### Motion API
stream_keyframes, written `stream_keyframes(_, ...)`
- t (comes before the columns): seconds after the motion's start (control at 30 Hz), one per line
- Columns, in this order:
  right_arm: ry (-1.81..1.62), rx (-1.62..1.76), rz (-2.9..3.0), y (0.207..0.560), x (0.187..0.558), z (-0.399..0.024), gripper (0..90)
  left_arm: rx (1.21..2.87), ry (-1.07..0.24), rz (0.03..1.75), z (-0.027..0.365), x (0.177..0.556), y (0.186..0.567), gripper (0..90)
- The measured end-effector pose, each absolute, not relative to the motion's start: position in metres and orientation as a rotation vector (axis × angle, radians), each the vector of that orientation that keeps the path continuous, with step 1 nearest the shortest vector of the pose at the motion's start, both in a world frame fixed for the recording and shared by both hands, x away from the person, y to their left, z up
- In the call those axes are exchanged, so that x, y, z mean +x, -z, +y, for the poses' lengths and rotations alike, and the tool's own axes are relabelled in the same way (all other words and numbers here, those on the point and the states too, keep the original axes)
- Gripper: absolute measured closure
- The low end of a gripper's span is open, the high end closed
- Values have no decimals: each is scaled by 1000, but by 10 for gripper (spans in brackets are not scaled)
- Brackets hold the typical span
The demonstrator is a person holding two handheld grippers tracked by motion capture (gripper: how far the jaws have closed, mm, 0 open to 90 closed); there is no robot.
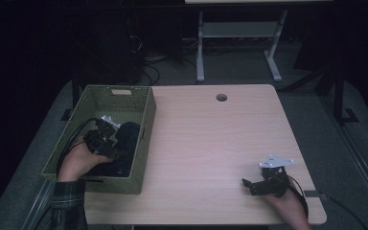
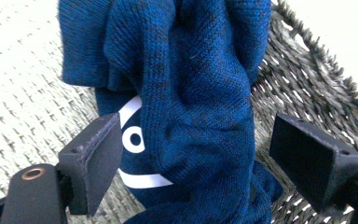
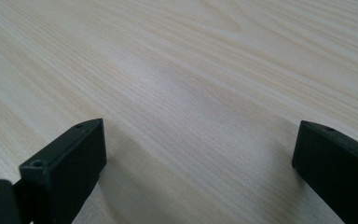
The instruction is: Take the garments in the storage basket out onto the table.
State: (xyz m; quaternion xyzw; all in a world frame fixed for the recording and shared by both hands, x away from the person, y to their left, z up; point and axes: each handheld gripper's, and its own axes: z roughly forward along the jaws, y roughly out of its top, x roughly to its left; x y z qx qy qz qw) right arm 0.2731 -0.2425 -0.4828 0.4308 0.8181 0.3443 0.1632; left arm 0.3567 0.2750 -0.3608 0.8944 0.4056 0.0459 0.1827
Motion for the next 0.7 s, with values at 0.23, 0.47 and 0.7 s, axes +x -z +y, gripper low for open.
stream_keyframes(0.23,-982,1229,2333,483,273,-243,25,2546,-84,1172,274,362,374,167)
stream_keyframes(0.47,-982,1229,2333,483,273,-242,25,2563,-58,1183,272,365,383,167)
stream_keyframes(0.7,-982,1230,2333,483,273,-242,25,2579,-44,1184,269,366,388,213)
